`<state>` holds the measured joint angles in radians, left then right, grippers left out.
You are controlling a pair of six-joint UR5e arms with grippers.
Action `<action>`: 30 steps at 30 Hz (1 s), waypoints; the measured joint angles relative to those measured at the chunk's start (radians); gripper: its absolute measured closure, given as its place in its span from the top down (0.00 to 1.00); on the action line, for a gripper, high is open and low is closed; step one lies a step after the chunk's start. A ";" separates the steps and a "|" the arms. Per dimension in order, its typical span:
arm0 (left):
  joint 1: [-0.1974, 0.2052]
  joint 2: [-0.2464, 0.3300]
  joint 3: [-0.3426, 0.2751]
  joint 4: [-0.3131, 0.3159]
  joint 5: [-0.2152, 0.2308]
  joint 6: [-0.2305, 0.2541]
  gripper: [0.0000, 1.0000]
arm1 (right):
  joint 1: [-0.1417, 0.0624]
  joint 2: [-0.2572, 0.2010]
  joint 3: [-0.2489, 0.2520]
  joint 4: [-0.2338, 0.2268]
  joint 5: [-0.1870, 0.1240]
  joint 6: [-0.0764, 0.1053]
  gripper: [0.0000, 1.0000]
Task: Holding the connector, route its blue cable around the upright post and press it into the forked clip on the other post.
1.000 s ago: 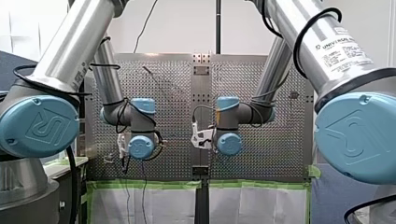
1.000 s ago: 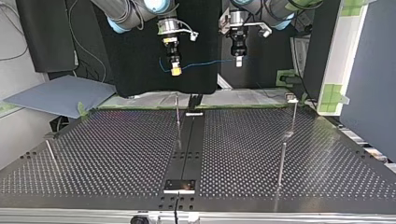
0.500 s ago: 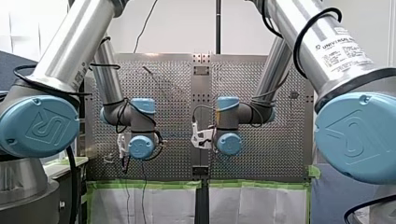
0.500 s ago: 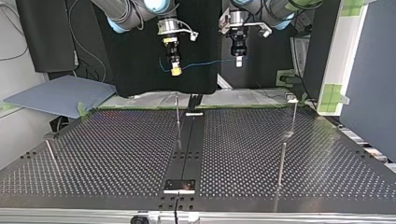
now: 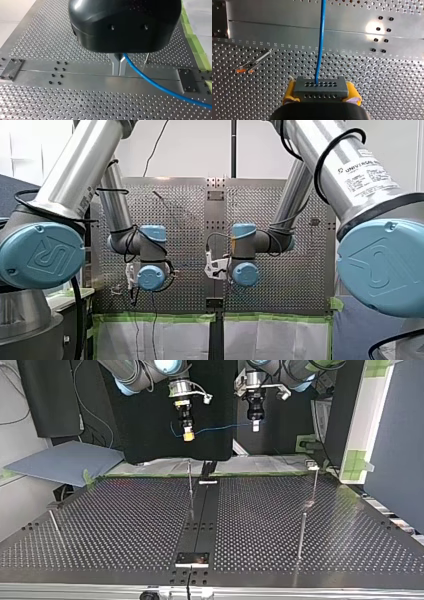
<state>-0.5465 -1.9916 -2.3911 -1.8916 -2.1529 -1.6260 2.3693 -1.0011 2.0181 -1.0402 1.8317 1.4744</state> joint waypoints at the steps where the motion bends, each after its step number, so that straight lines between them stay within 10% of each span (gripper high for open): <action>1: 0.000 0.000 0.000 0.000 0.000 0.000 0.00 | 0.000 0.000 0.000 0.000 0.000 0.000 0.00; 30: 0.000 0.000 0.000 0.000 0.000 0.000 0.08 | 0.000 0.000 0.000 0.000 0.000 0.000 0.00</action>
<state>-0.5465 -1.9916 -2.3911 -1.8916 -2.1529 -1.6259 2.3693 -1.0011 2.0181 -1.0402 1.8317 1.4744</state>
